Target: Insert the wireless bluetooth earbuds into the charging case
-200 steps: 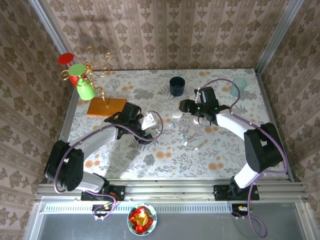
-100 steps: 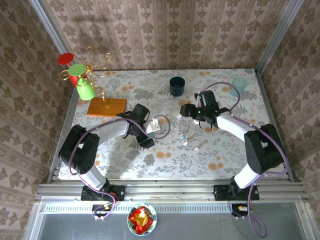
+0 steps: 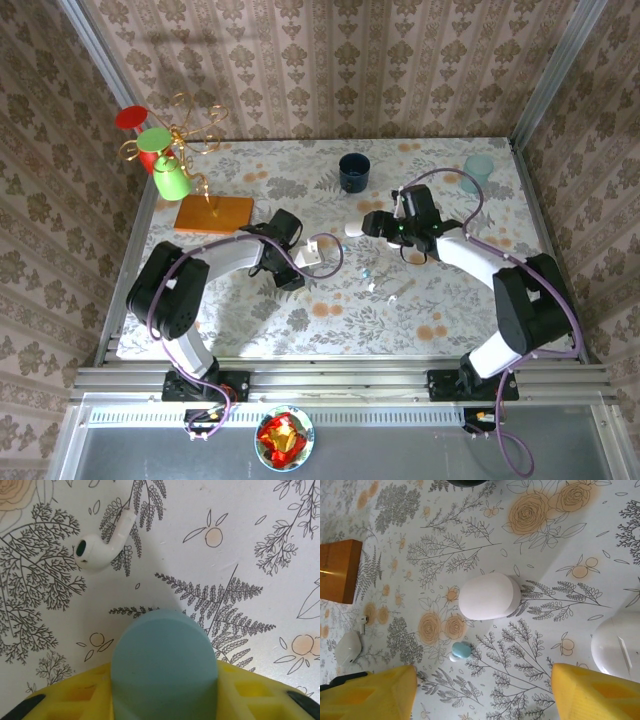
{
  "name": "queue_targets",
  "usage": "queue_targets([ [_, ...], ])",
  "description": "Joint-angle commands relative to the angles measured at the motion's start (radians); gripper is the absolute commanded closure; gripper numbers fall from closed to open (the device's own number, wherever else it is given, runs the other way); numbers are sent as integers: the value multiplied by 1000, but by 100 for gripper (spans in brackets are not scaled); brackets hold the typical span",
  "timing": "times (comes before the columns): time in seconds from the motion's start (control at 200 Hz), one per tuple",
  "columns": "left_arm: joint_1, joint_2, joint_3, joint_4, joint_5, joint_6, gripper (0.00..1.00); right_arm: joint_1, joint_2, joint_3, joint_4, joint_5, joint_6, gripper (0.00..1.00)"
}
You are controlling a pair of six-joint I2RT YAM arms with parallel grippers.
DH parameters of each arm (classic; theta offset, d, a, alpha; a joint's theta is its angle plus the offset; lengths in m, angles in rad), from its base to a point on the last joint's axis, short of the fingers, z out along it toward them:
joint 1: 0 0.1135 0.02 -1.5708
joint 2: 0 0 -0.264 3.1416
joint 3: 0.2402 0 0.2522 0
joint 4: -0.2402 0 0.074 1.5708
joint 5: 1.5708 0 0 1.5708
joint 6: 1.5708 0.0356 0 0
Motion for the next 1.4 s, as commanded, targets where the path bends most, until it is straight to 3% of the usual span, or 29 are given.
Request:
queue_targets([
  [0.0, -2, -62, -35, 36, 11, 37, 59, 7, -84, -32, 17, -25, 38, 28],
  [0.335, -15, -203, -143, 261, 80, 40, 59, 16, -269, -167, 76, -211, 138, 28],
  [0.59, -34, -318, -251, 460, 202, 29, 59, 76, -336, -196, 33, -283, 104, 28],
  [0.76, -55, -353, -281, 545, 276, 21, 58, 114, -304, -175, 31, -329, 73, 29],
  [1.215, -91, -364, -279, 583, 305, 6, 58, 215, -195, -90, 58, -352, 93, 29],
  [1.395, -99, -370, -283, 602, 311, -5, 58, 230, -164, -67, 61, -366, 105, 39],
])
